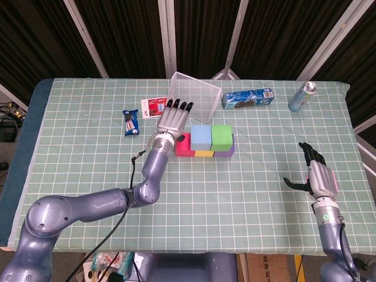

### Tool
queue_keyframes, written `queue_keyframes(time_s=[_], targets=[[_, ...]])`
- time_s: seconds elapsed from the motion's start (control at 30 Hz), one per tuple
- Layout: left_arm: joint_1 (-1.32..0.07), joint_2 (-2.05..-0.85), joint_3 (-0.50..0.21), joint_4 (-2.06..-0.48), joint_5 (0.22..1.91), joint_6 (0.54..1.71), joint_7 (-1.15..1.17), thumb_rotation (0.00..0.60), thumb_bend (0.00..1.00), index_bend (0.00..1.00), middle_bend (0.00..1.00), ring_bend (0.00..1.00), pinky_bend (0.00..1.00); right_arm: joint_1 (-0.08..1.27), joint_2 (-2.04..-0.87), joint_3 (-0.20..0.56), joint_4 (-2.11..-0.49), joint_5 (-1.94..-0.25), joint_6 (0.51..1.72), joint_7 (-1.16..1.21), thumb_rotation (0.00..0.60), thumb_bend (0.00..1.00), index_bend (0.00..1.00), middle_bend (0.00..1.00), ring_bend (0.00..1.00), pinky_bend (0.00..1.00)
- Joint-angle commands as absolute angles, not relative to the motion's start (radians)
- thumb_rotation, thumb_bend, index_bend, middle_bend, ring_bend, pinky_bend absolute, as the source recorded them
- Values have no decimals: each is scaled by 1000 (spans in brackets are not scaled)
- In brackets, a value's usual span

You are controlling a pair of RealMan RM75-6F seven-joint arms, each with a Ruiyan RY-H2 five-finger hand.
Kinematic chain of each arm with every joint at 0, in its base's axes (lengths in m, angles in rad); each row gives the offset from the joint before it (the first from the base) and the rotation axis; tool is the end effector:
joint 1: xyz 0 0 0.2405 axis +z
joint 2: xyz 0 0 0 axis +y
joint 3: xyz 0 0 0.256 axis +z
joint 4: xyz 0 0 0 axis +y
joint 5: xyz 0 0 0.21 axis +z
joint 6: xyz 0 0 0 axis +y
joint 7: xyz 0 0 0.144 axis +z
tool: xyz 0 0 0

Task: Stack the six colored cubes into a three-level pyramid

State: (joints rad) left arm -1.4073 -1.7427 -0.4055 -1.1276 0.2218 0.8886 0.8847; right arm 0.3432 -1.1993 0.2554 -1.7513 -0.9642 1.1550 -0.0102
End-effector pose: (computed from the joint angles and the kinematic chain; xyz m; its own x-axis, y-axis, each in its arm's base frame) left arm 0.0378 0.4549 -0.0363 0.5335 0.2188 0.8170 0.8397 -0.2529 -0.4806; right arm -0.2708 -0.2823 0.1183 0.0148 -0.1109 0.9937 -0.9802 0.1948 0.0364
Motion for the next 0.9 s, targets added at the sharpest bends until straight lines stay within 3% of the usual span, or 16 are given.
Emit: queue_keyframes(time_s=[0.03,0.23,0.57,0.9], targets=[[-1328,-1635,-413,-1302,261,971,828,600,245,0,77,11,11,343,-1194,251,-1757,-973,1158,-17,600,237,0,0,0,0],[-1194,-1478,-396,-1593,356,1113,744,600,164,0,43,0,8,344,-1179,252,-1770,-970,1160,-34,600,236,0,0,0,0],[-897,-1242,-276,-2040,600,1386,565,600,132,0,5,0,0,345,-1139,241,-1821,-974,1181,-103,600,236,0,0,0,0],[-673,-1139,-110,-2208,852,1553,450,600,132,0,0,0,0,330,-1075,199,-1835,-978,1168,-160,600,237,0,0,0,0]])
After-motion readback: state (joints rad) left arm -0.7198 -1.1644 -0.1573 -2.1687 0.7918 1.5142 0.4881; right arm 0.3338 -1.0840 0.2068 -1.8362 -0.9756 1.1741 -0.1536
